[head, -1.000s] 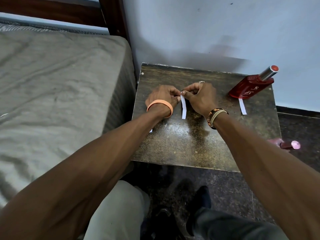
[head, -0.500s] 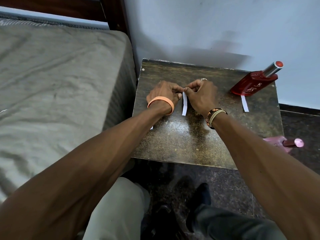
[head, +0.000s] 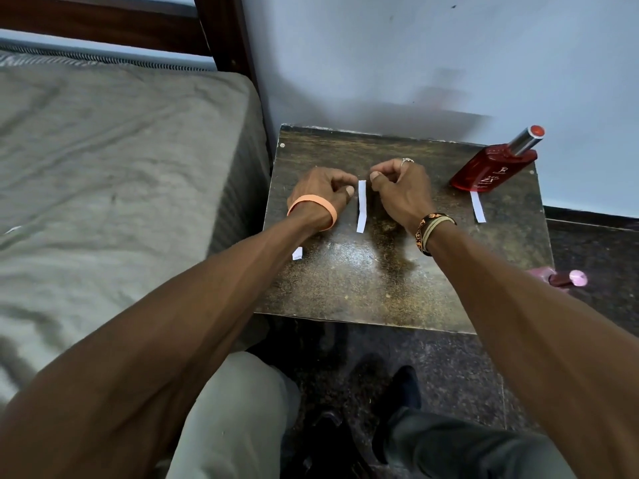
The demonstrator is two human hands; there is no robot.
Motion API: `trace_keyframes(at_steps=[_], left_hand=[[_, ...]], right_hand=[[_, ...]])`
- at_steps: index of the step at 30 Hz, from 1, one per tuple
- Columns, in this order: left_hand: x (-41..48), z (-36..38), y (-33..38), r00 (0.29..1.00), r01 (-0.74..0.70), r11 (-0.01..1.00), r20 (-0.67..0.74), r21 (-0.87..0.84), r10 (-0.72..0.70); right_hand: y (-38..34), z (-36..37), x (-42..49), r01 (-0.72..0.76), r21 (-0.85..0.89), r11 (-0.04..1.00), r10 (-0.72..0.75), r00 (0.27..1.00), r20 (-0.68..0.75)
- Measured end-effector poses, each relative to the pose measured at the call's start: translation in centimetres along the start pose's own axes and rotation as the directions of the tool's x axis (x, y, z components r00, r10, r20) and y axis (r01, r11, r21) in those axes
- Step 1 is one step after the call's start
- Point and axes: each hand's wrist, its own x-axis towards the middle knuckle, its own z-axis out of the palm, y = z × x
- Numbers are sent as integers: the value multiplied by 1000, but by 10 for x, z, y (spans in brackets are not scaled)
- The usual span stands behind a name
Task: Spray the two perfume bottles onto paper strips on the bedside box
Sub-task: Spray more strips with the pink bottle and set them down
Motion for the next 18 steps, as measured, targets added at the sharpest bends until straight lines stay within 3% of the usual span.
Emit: trace_keyframes(at_steps=[3,5,8,14,18], left_hand=[[-7,-5,-2,993,69,956,-77,-286,-95],[-15,-10,0,984,69,930,-127,-360,-122],[-33,-14,10,985,-12,950,-169,-312,-43],[-79,-4,69,983,-177,947,-89,-267,159],[-113,22,113,971,-228,942,17,-245,240]], right_hand=[[0,-9,-13,-40,115,993,47,997,-55],[1,-16,-30,-19,111,994,30,994,-102],[0,-25,-61,31,114,993,-16,992,-127],[-16,-78,-117,172,22,985,-164,962,-217],[-20,-143,-139,229,-178,957,-278,899,-338]])
